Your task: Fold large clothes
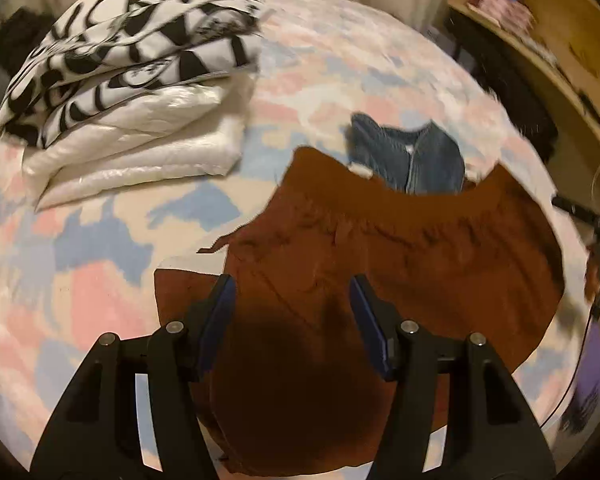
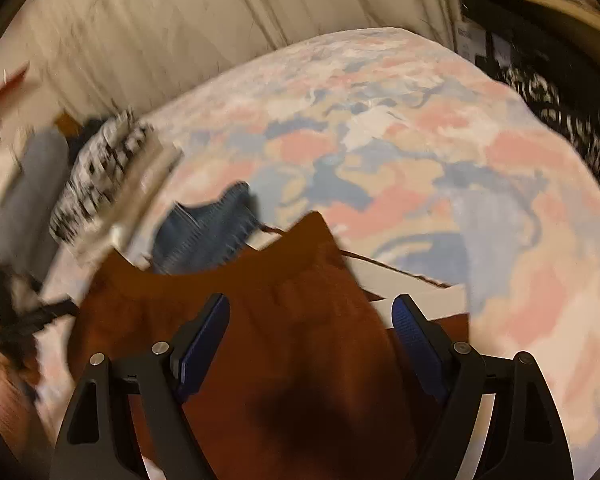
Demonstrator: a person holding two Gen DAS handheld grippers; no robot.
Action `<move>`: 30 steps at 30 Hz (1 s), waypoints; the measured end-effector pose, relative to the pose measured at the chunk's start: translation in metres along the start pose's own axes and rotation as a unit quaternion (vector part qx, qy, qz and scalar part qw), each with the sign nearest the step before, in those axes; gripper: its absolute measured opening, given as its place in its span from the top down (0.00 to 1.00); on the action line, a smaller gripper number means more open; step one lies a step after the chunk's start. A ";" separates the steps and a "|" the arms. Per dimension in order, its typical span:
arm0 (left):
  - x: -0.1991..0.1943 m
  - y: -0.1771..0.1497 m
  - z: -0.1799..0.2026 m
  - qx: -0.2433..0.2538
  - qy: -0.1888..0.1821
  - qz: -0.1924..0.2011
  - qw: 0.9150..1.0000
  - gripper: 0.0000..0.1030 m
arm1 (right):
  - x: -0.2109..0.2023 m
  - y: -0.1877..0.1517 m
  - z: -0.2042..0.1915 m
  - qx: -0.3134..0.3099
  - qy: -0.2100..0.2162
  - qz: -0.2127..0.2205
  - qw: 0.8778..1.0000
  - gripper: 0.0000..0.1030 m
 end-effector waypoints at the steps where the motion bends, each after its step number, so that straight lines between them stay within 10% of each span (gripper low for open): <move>1: 0.003 -0.001 0.003 0.013 0.002 -0.002 1.000 0.45 | 0.006 -0.002 0.000 -0.012 -0.009 -0.004 1.000 0.18; 9: 0.052 0.020 0.000 0.011 0.030 -0.020 0.999 0.45 | 0.069 -0.007 0.003 -0.019 -0.036 -0.037 0.999 0.20; 14: 0.082 0.032 0.000 -0.014 0.030 -0.033 0.999 0.49 | 0.108 -0.014 0.012 0.006 -0.032 -0.068 0.997 0.71; 17: 0.081 0.037 0.001 -0.048 0.019 -0.014 0.999 0.87 | 0.107 -0.010 0.011 0.008 -0.031 -0.048 0.998 0.93; 23: 0.051 0.054 0.008 -0.079 0.064 0.072 0.992 0.89 | 0.069 0.032 0.004 0.021 -0.014 0.071 0.997 0.94; 30: 0.097 0.028 -0.015 -0.098 0.117 0.027 0.988 0.87 | 0.143 0.014 0.023 0.026 -0.067 -0.006 0.997 0.94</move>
Point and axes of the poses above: each gripper's, at about its wrist camera, not at the fingertips, and x roughly the way its jaws point, z to its right, y to its top, the point moved 5 cm from there along x, roughly the way its jaws point, and after that the axes turned 8 degrees about z, right-handed, at the moved point
